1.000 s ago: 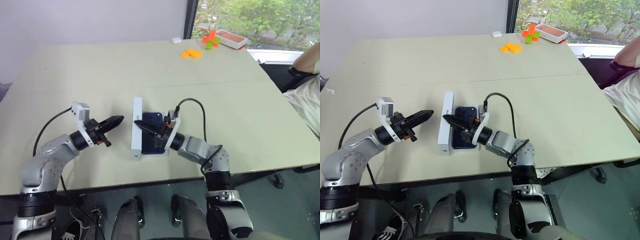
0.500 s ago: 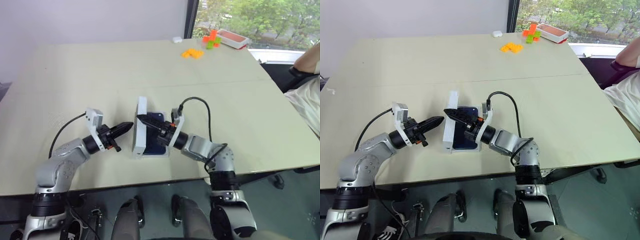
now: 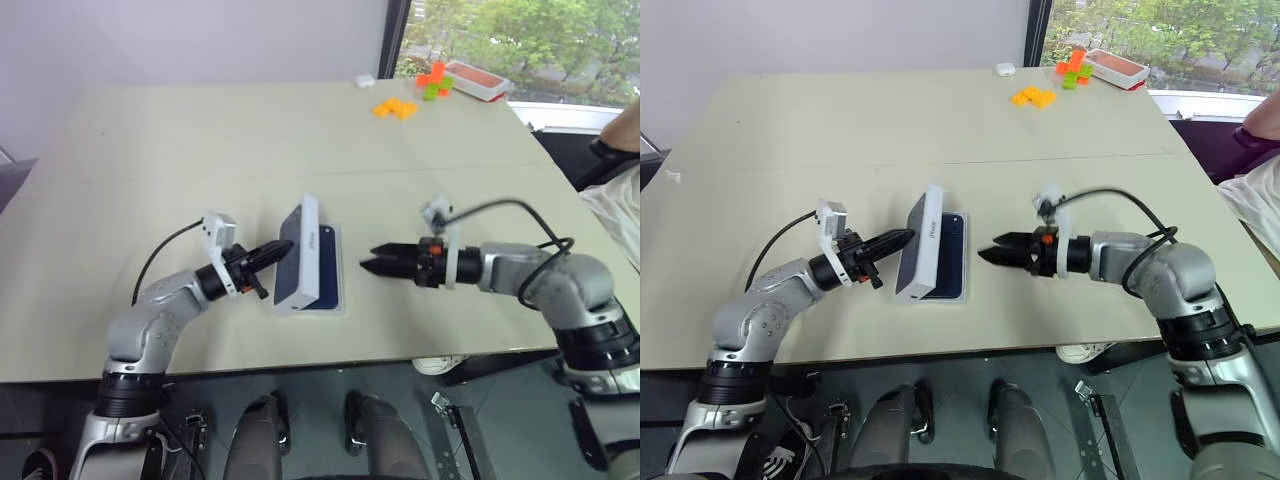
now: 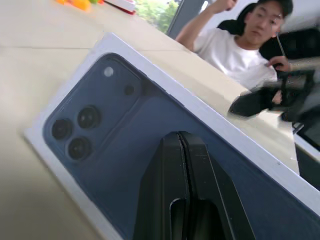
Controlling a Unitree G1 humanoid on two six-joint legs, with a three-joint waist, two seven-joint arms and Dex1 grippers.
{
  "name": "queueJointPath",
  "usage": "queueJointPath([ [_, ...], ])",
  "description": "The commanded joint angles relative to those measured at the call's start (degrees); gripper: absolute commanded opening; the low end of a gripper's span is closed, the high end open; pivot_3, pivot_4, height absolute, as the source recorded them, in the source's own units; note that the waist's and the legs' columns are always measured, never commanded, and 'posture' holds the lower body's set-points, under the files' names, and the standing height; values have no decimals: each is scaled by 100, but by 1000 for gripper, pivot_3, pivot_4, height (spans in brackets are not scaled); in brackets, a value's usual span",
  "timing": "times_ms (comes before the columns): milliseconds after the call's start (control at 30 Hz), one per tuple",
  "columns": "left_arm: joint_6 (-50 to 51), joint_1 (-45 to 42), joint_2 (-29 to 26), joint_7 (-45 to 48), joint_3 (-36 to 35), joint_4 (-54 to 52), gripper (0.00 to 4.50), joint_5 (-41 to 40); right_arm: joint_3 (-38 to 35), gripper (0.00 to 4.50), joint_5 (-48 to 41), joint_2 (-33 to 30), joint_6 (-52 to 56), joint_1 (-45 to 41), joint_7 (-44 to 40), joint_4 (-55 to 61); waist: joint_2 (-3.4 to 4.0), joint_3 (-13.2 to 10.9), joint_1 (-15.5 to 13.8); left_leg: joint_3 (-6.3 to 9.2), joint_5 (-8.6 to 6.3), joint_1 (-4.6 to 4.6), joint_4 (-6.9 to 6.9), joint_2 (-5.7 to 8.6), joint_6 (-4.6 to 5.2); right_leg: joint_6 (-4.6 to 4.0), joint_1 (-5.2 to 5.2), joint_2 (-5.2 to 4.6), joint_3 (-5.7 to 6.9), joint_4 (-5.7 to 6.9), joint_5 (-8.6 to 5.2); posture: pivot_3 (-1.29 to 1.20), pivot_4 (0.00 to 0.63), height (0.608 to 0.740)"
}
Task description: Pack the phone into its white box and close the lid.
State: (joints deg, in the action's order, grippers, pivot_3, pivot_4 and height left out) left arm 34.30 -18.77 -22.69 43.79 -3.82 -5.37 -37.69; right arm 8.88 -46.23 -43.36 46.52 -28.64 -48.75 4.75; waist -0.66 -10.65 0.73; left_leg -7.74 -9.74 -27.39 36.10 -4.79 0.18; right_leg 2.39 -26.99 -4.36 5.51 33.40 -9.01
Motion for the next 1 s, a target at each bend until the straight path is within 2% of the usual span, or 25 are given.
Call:
queueJointPath([
  [33, -156, -161, 86, 110, 131, 41, 0, 109, -69, 3281, 486, 235, -806, -110, -431, -25, 0, 0, 20, 0, 0, 2, 2, 0, 0, -1, 0, -1, 0, 1, 2, 0, 150, 740],
  [200, -199, -263, 204, 108, 271, 147, 0, 248, -80, 3281, 962, 539, -1118, -233, -578, -283, 0, 0, -10, 4, 0, 4, 8, 1, 0, -8, 4, -3, 3, 3, 12, 0, 150, 740],
  [333, -195, -276, 195, 3, 94, 34, 0, 182, -131, 3281, 1150, 745, -1194, -316, -628, -390, 0, 0, -15, 3, 0, 4, 8, 2, 0, -8, 5, -6, 3, 3, 13, 0, 150, 740],
  [533, -106, -293, -246, -121, -548, -69, 0, 17, -101, 3281, 1635, 1012, -1502, -394, -498, -539, 0, 0, 2, 3, 0, 3, 7, 0, 1, -8, -1, -3, 3, 13, 14, 0, 150, 740],
  [600, -128, -194, -448, -103, -606, -90, 0, 117, -177, 3281, 1554, 1149, -1333, -452, -450, -582, 0, 0, -4, 3, 0, 5, 6, 0, 1, -8, -3, -3, 3, 18, 14, 0, 150, 740],
  [700, -115, -28, -756, -116, -505, 59, 0, 422, -158, 2418, 1748, 1313, -1398, -553, -328, -717, 1, 0, -4, 1, 0, 5, 8, 1, 0, -9, -4, -5, 3, 22, 14, 0, 150, 740],
  [833, 369, 40, -997, -43, -307, 125, 0, 426, -71, 322, 2082, 1396, -1609, -619, -285, -861, 1, 0, -27, -2, 0, 4, 10, 2, 0, -10, -4, -11, 4, 22, 15, 0, 150, 740],
  [867, 315, 36, -1031, -69, -214, 179, 0, 572, -43, 22, 2177, 1414, -1677, -629, -274, -916, 1, 0, -30, -3, 0, 3, 9, 2, 0, -10, -5, -13, 4, 21, 15, 0, 150, 740],
  [1000, 266, -1, -1040, -83, 42, 327, 0, 863, 75, 22, 2544, 1446, -2027, -599, -329, -1038, 0, 0, -10, -6, 0, 2, 5, 2, 0, -14, -7, -13, 3, 20, 17, 0, 150, 740],
])
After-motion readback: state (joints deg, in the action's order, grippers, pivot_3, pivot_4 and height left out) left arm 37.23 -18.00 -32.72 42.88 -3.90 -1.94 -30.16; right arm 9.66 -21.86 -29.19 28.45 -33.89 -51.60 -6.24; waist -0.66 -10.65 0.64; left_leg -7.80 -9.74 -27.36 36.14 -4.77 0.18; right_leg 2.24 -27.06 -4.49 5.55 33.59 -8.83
